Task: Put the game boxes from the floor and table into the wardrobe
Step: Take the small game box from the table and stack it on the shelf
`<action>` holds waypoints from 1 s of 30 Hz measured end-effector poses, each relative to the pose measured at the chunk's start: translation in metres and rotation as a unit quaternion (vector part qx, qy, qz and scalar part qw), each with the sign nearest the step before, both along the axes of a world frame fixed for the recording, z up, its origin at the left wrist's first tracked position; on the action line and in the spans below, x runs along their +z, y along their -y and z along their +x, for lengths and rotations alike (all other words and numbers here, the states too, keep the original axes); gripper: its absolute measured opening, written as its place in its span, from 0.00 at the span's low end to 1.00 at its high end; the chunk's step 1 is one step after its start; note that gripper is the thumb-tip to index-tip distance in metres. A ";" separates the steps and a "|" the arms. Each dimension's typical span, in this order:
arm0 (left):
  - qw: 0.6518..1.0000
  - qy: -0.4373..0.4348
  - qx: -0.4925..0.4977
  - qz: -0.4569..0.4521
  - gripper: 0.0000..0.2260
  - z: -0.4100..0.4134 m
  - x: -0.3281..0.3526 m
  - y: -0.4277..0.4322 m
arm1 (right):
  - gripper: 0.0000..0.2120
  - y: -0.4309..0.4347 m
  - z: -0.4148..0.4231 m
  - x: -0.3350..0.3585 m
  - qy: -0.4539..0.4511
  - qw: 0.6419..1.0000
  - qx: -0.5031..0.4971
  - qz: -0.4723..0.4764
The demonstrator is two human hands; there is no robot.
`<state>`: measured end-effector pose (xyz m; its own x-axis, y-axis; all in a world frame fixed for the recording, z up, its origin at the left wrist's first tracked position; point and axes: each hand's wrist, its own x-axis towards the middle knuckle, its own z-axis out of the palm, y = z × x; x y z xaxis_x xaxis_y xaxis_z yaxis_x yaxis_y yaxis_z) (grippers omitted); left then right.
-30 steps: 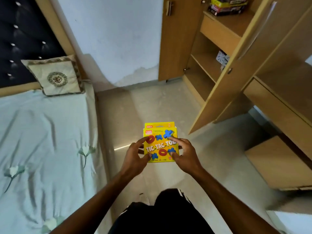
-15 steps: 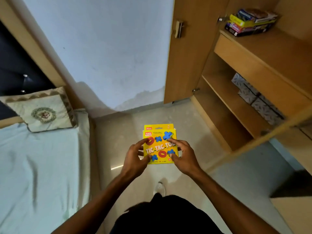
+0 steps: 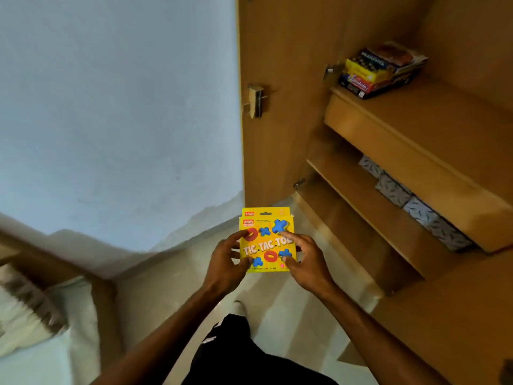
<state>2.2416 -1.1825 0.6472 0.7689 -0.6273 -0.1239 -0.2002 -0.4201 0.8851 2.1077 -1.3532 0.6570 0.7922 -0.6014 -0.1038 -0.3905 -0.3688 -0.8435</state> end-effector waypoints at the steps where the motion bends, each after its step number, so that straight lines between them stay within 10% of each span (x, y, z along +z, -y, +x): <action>1: 1.000 -0.005 -0.017 0.002 0.26 0.023 0.001 0.025 | 0.26 0.019 0.017 0.002 -0.001 1.000 -0.022 0.001; 14: 0.977 0.013 -0.209 -0.044 0.25 0.128 0.038 0.300 | 0.27 0.228 0.073 0.028 0.051 0.972 -0.223 -0.053; 30: 0.971 0.051 -0.212 -0.102 0.22 0.166 0.110 0.650 | 0.20 0.570 0.115 0.090 0.135 0.950 -0.256 -0.120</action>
<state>2.4081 -1.8324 0.7573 0.4379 -0.8935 0.0990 -0.4076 -0.0992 0.9078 2.2223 -1.9228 0.7467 0.3674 -0.8957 0.2504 -0.3529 -0.3834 -0.8535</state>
